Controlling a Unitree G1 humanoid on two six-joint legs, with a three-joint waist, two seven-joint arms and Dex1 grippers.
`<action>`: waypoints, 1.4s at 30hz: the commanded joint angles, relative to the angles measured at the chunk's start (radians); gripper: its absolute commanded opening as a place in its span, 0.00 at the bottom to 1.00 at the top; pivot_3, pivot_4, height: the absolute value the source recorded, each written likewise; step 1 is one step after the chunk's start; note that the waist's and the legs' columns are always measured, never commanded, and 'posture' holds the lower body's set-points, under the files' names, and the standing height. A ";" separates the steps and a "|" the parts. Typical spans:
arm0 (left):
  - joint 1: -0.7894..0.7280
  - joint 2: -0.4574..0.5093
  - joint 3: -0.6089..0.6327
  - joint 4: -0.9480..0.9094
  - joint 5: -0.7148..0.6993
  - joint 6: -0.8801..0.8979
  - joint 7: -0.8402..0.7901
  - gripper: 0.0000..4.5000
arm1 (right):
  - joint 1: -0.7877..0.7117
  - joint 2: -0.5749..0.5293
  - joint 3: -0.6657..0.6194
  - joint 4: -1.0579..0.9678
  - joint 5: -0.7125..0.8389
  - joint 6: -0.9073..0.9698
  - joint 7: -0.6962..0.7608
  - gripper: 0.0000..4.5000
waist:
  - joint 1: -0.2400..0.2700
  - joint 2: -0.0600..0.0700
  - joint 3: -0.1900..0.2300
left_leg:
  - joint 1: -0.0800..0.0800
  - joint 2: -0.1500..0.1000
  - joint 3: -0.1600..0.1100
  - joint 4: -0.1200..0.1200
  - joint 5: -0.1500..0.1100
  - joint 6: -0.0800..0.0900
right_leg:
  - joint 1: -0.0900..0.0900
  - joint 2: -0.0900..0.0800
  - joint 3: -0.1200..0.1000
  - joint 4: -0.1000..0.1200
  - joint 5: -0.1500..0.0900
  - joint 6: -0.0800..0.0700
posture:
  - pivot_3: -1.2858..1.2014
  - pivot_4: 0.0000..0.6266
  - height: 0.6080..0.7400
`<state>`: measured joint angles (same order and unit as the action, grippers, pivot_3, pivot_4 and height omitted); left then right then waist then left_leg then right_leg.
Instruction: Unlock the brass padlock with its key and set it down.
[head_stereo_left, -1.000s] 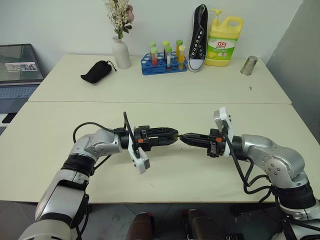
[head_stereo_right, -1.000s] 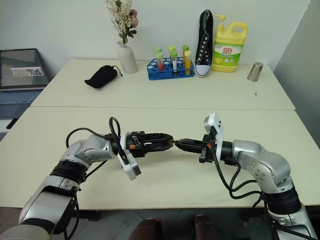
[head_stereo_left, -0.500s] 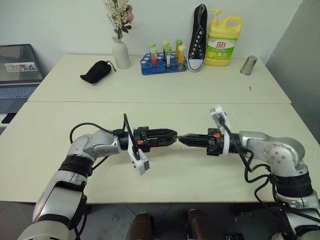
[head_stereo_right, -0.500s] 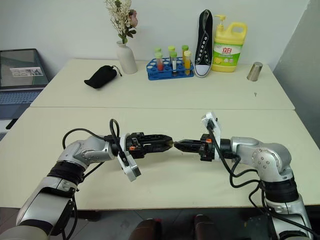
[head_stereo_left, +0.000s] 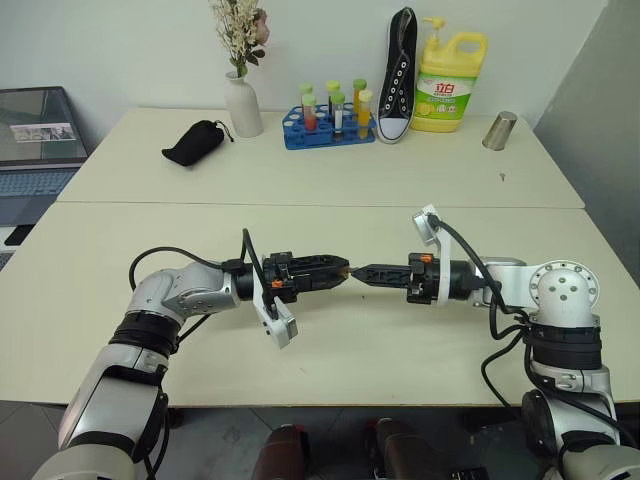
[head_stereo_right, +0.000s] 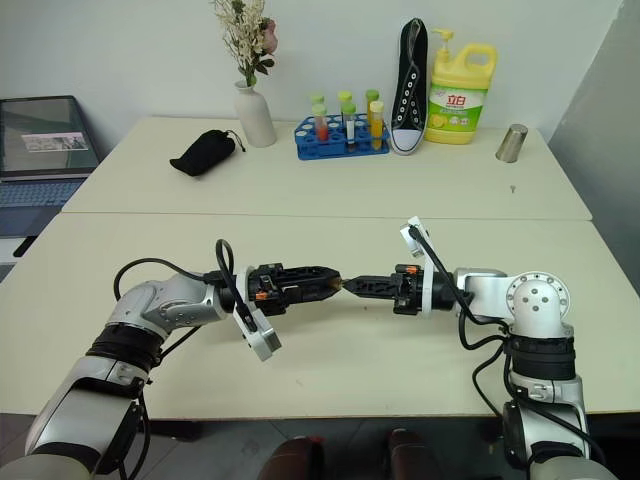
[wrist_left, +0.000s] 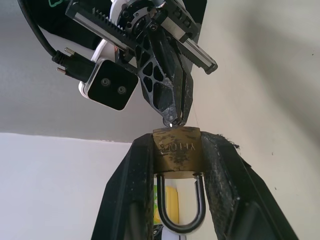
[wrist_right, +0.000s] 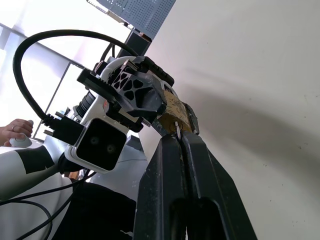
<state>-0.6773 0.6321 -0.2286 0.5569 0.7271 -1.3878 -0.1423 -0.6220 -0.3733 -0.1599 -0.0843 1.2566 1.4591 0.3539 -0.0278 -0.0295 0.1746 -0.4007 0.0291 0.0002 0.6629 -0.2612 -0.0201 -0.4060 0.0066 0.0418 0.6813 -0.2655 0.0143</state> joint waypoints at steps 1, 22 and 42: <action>0.009 0.017 -0.011 -0.028 0.013 -0.010 0.015 0.22 | -0.030 -0.005 -0.020 -0.074 0.005 -0.060 0.024 0.00 | 0.000 0.000 0.000 | 0.000 0.000 0.000 0.000 0.000 0.000 | 0.000 0.000 0.000 0.000 0.000 0.000 | 0.52 0.24 1.00; -0.016 0.017 -0.043 -0.011 -0.015 0.028 0.042 0.22 | 0.206 -0.139 0.219 -0.364 -0.489 -0.598 0.273 0.90 | -0.003 0.000 0.000 | 0.001 0.001 0.001 0.000 0.000 0.000 | -0.001 0.002 -0.001 0.000 0.000 0.000 | 0.52 0.24 1.00; -0.010 0.014 -0.042 -0.026 -0.022 0.041 0.044 0.22 | 0.124 -0.024 0.261 -0.262 -0.472 -0.497 0.283 0.70 | -0.001 0.000 0.000 | 0.000 0.000 0.001 0.000 0.000 0.000 | -0.001 0.001 -0.001 0.000 0.000 0.000 | 0.52 0.24 1.00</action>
<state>-0.6803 0.6479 -0.2755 0.5587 0.7377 -1.3522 -0.1147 -0.4748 -0.4039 0.1029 -0.3368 0.7772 0.9679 0.6278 -0.0290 -0.0293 0.1748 -0.4003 0.0289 0.0012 0.6628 -0.2612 -0.0201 -0.4067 0.0074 0.0408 0.6811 -0.2656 0.0145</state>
